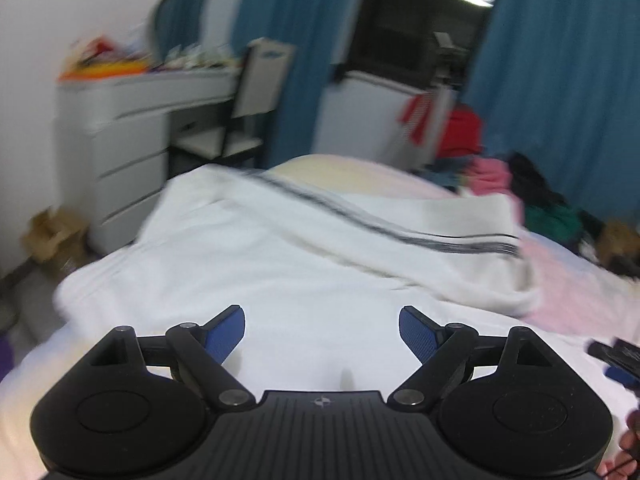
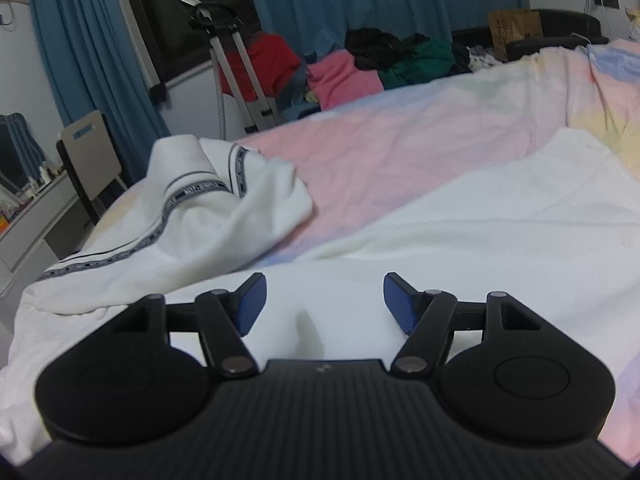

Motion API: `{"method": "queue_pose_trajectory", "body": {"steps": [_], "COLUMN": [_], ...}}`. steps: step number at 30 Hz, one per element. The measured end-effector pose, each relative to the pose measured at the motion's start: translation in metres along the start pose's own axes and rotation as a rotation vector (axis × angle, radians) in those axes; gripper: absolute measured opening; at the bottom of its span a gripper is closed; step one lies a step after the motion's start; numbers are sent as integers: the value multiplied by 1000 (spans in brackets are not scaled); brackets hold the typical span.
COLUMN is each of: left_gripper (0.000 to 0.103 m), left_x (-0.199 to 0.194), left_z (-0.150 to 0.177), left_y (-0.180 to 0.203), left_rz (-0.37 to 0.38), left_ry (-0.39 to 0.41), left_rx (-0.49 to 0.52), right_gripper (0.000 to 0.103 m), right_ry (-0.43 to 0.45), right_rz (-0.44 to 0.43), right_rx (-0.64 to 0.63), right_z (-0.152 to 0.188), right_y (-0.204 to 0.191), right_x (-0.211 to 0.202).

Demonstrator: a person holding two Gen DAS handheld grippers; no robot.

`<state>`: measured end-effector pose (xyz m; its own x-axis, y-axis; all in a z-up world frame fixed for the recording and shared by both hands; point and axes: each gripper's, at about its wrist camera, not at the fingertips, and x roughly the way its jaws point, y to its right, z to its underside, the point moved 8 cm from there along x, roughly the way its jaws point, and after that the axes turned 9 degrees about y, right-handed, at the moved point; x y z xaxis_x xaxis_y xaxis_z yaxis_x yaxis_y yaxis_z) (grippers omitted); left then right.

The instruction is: Fold clothes

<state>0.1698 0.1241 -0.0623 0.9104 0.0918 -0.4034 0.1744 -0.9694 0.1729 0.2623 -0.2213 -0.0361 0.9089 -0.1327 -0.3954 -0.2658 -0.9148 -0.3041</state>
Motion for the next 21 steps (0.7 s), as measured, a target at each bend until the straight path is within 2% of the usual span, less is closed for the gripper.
{"method": "queue_pose_trajectory", "body": {"steps": [5,9,13,16,18,19,21], "left_gripper": [86,86,85,85,85,86,86], "left_x": [12,29,47,57,64,68,77], "left_z": [1,22,47,47,48,49,51], "left_y": [72,106,110,99,94,92,91], "left_rz": [125,185,217,201,205,215,230], "left_ry": [31,70,46,78,90,90,91], "left_rx": [107,180,203,198,178,158,147], "right_gripper": [67,67,67,68,67,63,63], "right_ry": [28,53,56,42,20,9,17], "right_rz": [-41,-66,-75,-83,-92,-93,-77], "right_rx": [-6,-3,47,114,157,171,176], "right_z": [-2,-2,-3,-8,-18,-25,-42], "right_y": [-8,-12,-6,0,4,6,9], "right_x": [-5,-8,-4,11,32,45,77]}}
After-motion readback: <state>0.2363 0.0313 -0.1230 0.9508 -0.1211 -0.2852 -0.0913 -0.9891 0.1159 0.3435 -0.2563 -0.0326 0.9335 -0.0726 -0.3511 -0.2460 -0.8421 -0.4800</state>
